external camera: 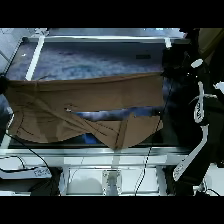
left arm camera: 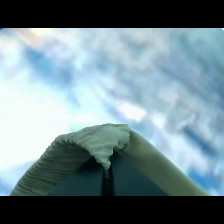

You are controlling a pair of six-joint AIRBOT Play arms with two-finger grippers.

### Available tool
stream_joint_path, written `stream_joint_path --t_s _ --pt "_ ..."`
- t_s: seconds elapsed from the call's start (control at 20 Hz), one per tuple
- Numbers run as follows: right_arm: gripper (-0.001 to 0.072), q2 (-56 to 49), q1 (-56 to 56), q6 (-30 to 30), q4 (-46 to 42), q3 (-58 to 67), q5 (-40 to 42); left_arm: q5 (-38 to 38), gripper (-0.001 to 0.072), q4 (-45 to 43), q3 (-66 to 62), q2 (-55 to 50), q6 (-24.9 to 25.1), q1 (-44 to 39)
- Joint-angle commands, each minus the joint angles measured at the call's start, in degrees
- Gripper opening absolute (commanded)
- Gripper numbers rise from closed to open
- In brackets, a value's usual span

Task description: Fold the clothes and pants, and hang the long-sleeved shirts on hangers.

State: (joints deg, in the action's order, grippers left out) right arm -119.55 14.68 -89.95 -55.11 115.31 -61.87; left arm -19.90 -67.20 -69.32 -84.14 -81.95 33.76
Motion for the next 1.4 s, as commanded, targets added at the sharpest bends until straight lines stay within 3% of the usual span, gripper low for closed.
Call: stream_joint_path --t_s 0.0,0.05,0.1,0.25,0.4,0.5,0.7,0.75,0.8,1.05,1.35 --pt "0.0280 0.0 -1.2 -1.5 0.5 -0.3 2.7 4.7 0.0363 -0.1 -0.1 -2.9 -0.3 -3.1" --pt "0.0420 0.0 -1.3 -1.5 1.7 0.2 2.6 4.9 0.0657 -0.1 -0.3 -2.8 -0.3 -3.4" --pt "0.0420 0.2 -1.3 -1.5 2.8 0.9 1.7 3.7 0.0696 -0.6 -0.8 -2.1 -0.3 -3.4" --pt "0.0419 3.8 -0.2 0.2 2.0 1.7 -5.5 -6.0 0.0690 -10.3 -1.7 3.9 -0.3 -0.3" --pt "0.0413 10.4 1.1 2.4 -3.5 1.6 -14.4 -23.6 0.0679 -26.6 -0.5 12.6 0.0 5.8" --pt "0.0413 15.8 1.4 5.0 -6.2 -0.5 -19.8 -29.0 0.0676 -31.9 5.0 18.5 0.4 11.8" --pt "0.0412 27.1 1.4 11.8 -6.7 -15.4 -27.8 -28.8 0.0669 -29.4 23.0 28.2 2.6 25.5" --pt "0.0409 30.2 1.3 12.5 -6.7 -21.3 -27.1 -28.8 0.0593 -29.3 25.7 28.7 2.9 27.6" --pt "0.0405 32.9 0.9 12.5 -6.6 -27.1 -25.3 -28.7 0.0562 -28.0 27.5 28.6 2.6 29.0" --pt "0.0405 34.7 -8.4 12.5 -5.7 -41.2 -18.6 -29.6 0.0562 -13.2 28.8 24.3 2.7 29.8" --pt "0.0406 30.6 -21.8 14.2 -10.2 -42.1 -13.6 -33.2 0.0563 -10.6 28.8 17.6 2.7 29.7"
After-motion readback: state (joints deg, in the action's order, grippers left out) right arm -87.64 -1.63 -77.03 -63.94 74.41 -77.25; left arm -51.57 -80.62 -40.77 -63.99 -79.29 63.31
